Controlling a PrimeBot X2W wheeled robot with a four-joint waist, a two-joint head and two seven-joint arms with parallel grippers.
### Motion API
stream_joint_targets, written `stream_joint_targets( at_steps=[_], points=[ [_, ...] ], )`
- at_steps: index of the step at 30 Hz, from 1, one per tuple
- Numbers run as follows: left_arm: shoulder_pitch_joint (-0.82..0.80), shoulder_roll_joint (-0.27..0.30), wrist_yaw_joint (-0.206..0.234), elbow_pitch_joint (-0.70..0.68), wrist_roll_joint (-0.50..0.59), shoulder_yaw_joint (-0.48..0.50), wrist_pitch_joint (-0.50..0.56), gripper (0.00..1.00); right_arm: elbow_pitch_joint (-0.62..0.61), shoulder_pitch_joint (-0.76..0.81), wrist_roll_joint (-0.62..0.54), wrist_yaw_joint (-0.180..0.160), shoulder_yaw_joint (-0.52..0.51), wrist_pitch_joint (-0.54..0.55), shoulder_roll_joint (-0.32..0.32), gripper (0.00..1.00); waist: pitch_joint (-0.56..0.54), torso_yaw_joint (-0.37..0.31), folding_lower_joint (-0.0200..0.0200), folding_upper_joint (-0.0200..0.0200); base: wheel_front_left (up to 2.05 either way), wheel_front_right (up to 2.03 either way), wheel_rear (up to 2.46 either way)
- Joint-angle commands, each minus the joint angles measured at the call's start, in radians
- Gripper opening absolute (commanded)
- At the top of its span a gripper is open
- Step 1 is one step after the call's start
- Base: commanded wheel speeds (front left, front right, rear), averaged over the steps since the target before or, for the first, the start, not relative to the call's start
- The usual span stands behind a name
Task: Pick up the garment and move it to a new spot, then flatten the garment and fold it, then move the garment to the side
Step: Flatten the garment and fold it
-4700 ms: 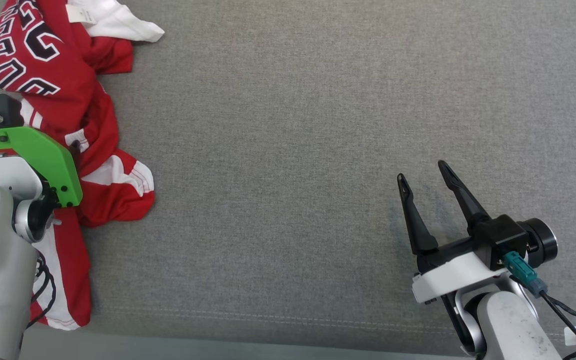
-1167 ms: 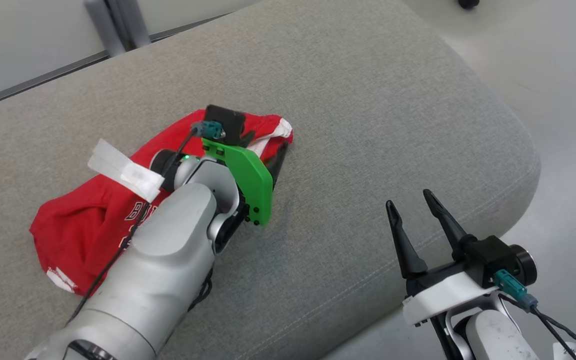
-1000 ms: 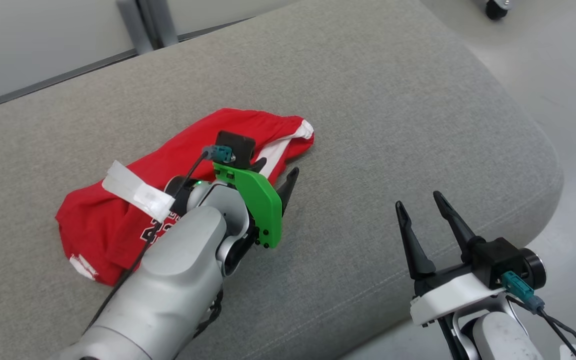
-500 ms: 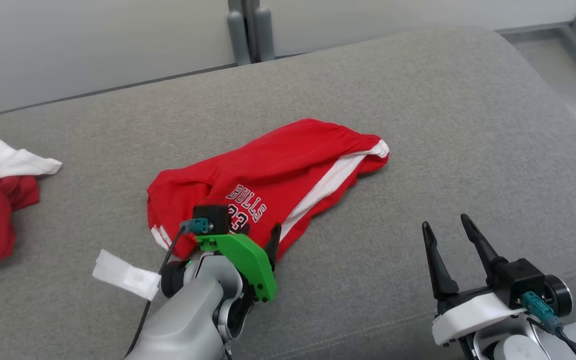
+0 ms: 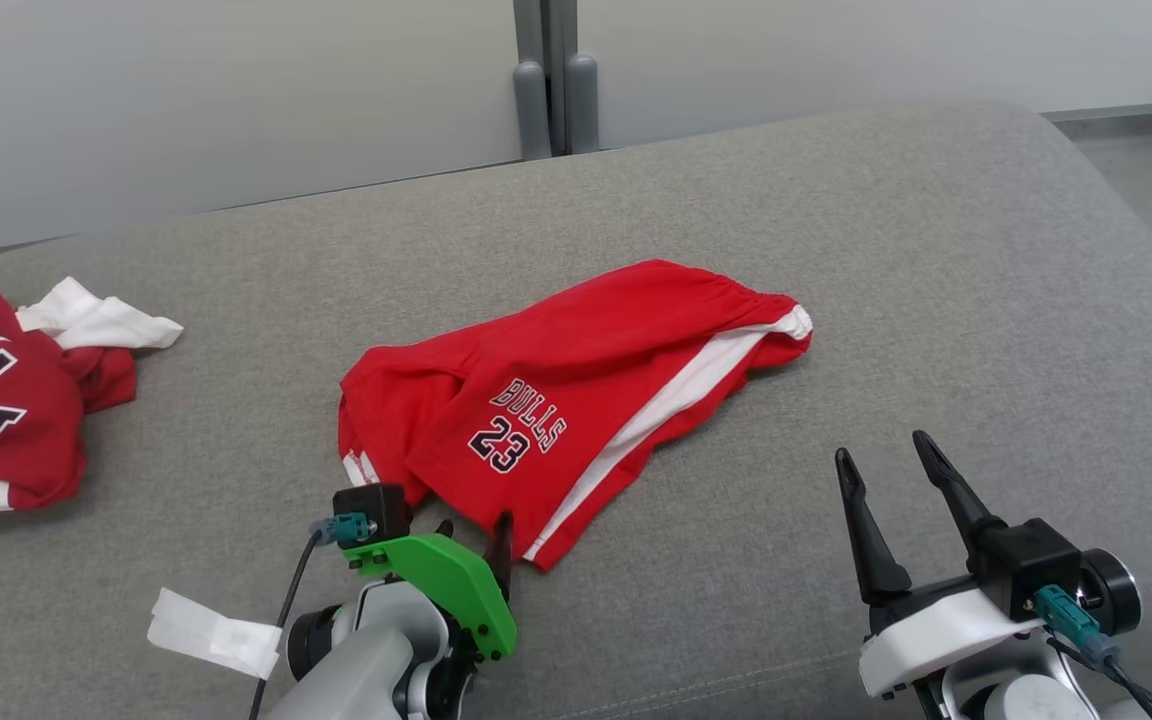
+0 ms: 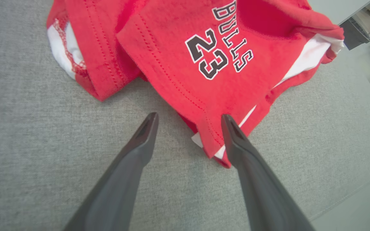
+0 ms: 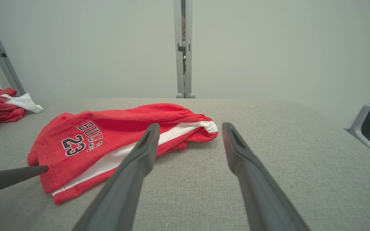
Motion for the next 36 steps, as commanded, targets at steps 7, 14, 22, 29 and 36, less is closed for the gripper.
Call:
stream_joint_targets(
  at_steps=[7,14,22,29,36],
  points=[
    [0.004,-0.007,-0.035,0.035,-0.032,0.014,0.002,1.00,-0.015,-0.005,-0.020,0.000,0.003,0.013,-0.002,1.00,0.025,-0.059,0.0000,0.0000,0.00,0.00,0.00],
    [-0.028,-0.001,-0.051,0.087,-0.052,0.052,-0.060,0.00,-0.023,0.004,-0.028,0.000,-0.002,0.017,-0.002,1.00,0.031,-0.083,0.0000,0.0000,0.00,0.00,0.00],
    [-0.066,0.054,-0.080,0.123,-0.017,0.028,-0.033,0.00,-0.019,0.021,-0.020,0.000,0.000,0.015,-0.002,1.00,0.019,-0.053,0.0000,0.0000,0.00,0.00,0.00],
    [-0.147,0.145,-0.083,0.099,0.012,0.012,0.029,0.00,-0.020,0.024,-0.019,0.000,0.010,0.020,-0.002,1.00,0.011,-0.032,0.0000,0.0000,0.00,0.00,0.00],
    [-0.238,0.214,-0.075,0.086,0.050,-0.016,0.116,0.00,-0.025,0.005,-0.026,0.000,0.023,0.025,-0.002,1.00,0.032,-0.060,0.0000,0.0000,0.00,0.00,0.00]
  ],
)
